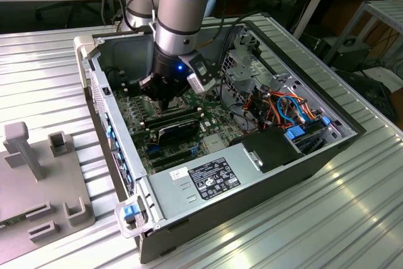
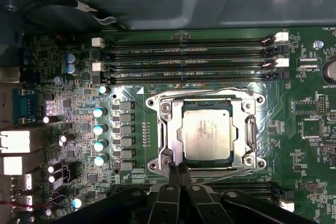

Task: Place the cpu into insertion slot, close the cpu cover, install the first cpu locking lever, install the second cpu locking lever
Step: 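Install the second cpu locking lever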

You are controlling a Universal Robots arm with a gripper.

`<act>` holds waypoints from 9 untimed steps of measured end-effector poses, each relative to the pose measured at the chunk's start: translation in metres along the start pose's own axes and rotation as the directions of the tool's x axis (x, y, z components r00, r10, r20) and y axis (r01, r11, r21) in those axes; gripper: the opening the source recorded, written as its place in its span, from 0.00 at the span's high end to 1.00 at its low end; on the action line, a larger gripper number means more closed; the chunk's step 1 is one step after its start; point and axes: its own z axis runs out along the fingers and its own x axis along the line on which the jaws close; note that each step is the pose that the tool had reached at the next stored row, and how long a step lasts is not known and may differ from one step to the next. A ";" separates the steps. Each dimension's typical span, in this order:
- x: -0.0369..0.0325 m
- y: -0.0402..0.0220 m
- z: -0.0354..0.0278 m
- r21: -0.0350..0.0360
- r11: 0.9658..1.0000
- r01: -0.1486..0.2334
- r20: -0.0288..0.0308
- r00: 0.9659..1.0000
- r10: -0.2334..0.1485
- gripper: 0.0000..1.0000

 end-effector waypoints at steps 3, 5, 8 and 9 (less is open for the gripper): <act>-0.0007 -0.0012 -0.0012 0.000 1.000 0.000 0.000 1.000 0.000 0.89; -0.0012 -0.0036 -0.0013 0.000 1.000 0.000 0.000 1.000 0.000 0.89; -0.0020 -0.0076 -0.0014 0.000 1.000 0.000 0.000 1.000 0.000 0.89; -0.0021 -0.0076 -0.0015 0.000 1.000 0.000 0.000 1.000 0.000 0.89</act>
